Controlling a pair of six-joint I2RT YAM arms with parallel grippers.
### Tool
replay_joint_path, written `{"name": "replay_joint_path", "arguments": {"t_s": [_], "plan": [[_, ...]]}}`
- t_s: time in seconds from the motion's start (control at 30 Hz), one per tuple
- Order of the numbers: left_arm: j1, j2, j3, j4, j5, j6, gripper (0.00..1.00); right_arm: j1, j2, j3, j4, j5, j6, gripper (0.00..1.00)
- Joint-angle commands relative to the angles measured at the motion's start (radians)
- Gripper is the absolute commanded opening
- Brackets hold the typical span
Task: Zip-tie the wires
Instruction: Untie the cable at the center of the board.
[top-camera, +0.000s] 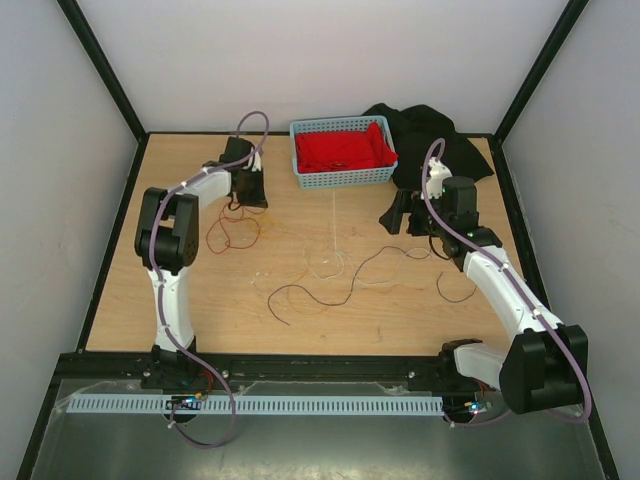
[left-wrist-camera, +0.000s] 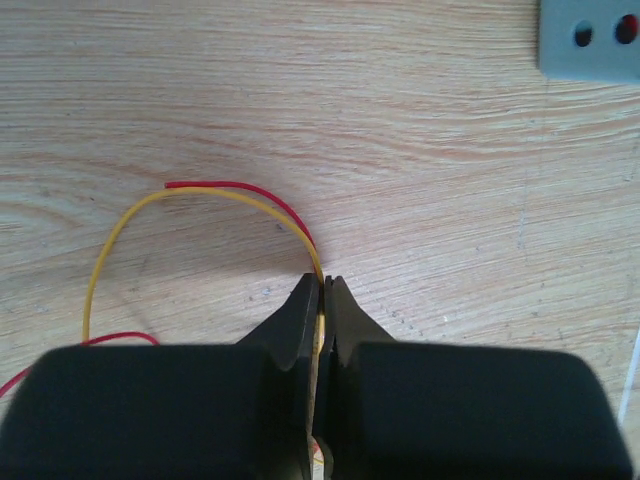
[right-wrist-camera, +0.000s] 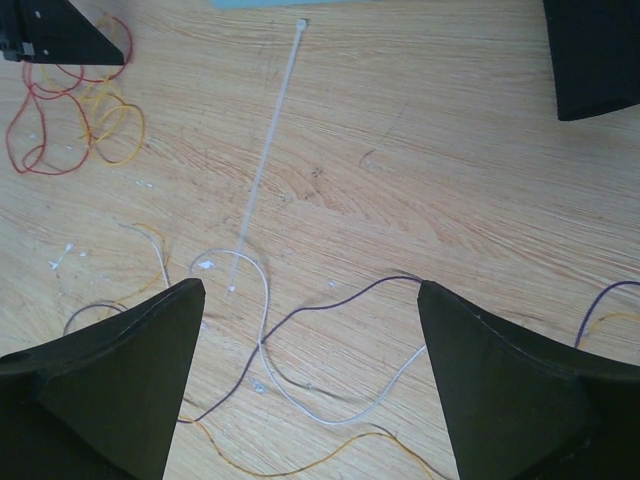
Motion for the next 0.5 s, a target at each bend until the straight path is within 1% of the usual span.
{"name": "replay_joint_path", "arguments": {"t_s": [0.0,0.13,0.27,0.47], "plan": [[0.002,-0.113,0.005,0.032,0.02,0.062,0.0,0.005,-0.02,0.013,0.083,-0.058,0.051,0.99],[0.013,-0.27,0.008,0.04,0.027,0.091,0.0,0.024,-0.034,-0.005,0.141,-0.081,0.089,0.99],[0.031,-0.429,0.032,0.057,0.077,0.097,0.0,0.067,-0.023,-0.017,0.203,-0.097,0.109,0.99],[0.049,-0.619,0.112,0.082,0.152,0.051,0.0,0.172,0.003,-0.044,0.444,-0.089,0.207,0.99]]}}
